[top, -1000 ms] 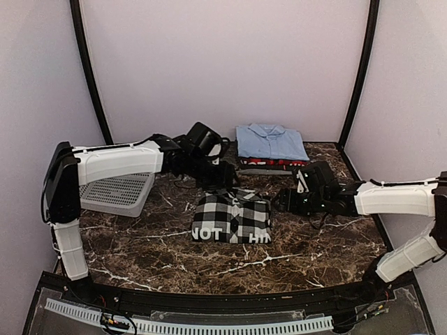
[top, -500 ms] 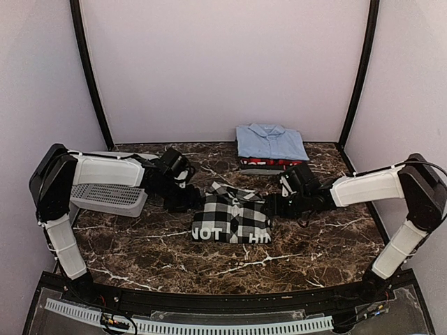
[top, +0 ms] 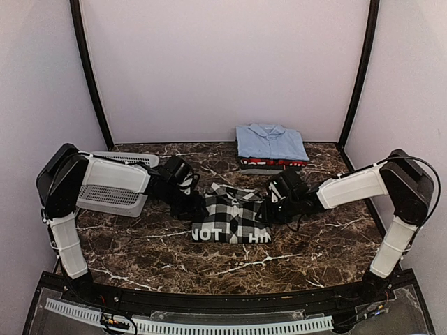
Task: Fold and stack the long sleeve shirts
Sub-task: Adjust the square-folded shirt at the center of the board, then move the square-folded shirt to the center of the board.
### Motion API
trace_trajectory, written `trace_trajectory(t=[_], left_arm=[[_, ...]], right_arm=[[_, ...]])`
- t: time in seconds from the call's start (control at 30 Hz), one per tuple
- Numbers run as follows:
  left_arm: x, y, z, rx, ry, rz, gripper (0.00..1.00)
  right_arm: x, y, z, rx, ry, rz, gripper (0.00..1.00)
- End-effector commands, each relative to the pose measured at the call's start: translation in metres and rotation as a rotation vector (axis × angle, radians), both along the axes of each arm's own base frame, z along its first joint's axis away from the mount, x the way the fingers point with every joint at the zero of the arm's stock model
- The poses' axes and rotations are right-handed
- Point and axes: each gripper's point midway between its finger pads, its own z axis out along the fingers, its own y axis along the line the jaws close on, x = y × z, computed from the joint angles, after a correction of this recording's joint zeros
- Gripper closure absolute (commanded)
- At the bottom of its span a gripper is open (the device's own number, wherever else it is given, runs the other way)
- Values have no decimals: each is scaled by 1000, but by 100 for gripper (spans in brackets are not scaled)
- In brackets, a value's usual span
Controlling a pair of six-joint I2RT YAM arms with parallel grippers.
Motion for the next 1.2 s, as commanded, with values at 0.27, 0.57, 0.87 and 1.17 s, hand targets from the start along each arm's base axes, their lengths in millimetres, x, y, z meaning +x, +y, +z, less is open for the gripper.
trace_trajectory(t=[0.27, 0.57, 0.87, 1.17], left_arm=[[-30, -9, 63, -35, -1, 14, 100], [-65, 28, 12, 83, 100, 76, 79], [-37, 29, 58, 114, -62, 73, 58], [-7, -16, 85, -12, -121, 18, 70]], right_arm=[[2, 21, 44, 12, -87, 18, 100], [-23, -3, 7, -23, -5, -10, 91], [-13, -6, 53, -100, -120, -20, 59], [17, 25, 102, -71, -250, -7, 66]])
